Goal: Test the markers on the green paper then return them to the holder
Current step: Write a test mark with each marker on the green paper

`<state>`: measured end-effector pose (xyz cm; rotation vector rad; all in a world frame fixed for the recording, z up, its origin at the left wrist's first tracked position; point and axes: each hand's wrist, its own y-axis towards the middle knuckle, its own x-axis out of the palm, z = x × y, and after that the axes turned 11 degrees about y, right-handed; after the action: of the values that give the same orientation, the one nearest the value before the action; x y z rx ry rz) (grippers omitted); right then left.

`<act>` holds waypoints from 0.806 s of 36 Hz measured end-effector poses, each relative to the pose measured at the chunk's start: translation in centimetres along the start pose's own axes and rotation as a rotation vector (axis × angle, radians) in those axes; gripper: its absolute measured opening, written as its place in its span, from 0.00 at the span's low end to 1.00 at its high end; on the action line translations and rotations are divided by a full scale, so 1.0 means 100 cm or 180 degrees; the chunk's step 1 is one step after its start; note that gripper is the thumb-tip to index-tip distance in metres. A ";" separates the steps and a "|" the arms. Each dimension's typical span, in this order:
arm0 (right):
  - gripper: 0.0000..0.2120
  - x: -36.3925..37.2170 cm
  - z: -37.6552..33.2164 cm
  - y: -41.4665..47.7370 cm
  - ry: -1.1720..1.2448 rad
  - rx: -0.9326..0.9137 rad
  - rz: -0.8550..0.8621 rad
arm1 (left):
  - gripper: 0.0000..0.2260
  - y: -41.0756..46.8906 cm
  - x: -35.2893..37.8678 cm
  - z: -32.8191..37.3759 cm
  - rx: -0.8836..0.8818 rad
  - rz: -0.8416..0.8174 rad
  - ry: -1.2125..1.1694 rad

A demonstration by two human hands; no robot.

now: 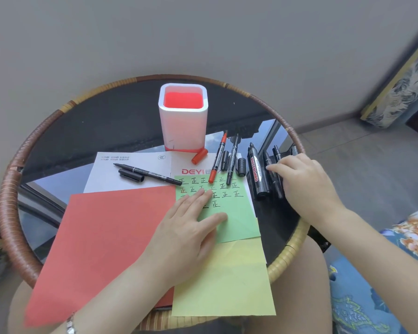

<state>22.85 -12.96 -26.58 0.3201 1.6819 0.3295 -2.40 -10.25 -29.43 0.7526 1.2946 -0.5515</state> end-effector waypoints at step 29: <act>0.18 -0.018 -0.002 0.034 0.1130 0.2319 -0.0448 | 0.16 0.001 -0.002 0.000 0.0010 -0.0016 -0.0014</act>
<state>22.95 -10.57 -23.57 0.7041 2.1247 -0.3720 -2.36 -10.17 -29.25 0.7504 1.2921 -0.5592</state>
